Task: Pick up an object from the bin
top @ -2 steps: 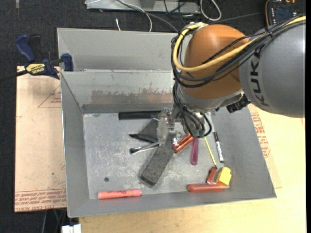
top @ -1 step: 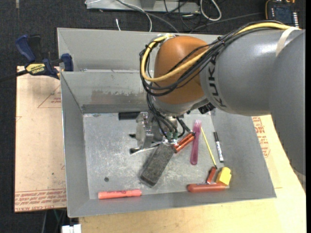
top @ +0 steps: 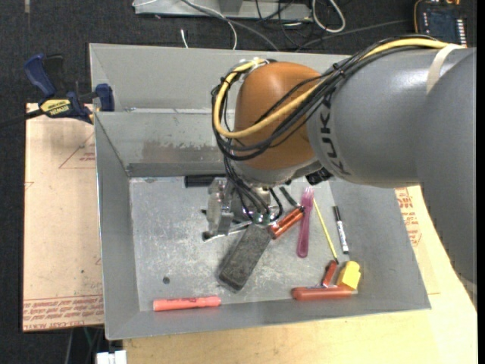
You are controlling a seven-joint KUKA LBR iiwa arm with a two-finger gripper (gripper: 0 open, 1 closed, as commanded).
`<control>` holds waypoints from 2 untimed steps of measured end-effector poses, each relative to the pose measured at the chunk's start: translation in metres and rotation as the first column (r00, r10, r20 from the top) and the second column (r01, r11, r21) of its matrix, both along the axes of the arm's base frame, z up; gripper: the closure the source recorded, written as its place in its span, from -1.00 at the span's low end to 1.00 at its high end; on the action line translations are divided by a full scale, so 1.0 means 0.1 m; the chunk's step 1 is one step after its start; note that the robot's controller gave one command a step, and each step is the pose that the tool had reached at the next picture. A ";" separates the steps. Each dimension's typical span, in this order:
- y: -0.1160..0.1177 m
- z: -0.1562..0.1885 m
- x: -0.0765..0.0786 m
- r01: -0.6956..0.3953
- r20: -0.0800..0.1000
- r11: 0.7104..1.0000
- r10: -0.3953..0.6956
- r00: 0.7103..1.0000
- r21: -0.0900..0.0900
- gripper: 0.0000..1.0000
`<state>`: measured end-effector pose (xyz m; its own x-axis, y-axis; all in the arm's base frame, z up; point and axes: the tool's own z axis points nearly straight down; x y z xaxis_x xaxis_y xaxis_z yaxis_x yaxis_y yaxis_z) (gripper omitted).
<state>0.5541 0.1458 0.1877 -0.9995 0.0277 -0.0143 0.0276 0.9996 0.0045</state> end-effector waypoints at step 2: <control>-0.65 -0.41 -0.47 -0.214 0.006 0.977 0.214 0.977 -0.001 -1.00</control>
Offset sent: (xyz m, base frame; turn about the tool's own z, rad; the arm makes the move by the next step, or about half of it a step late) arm -0.0478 -0.0652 -0.0399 -0.2183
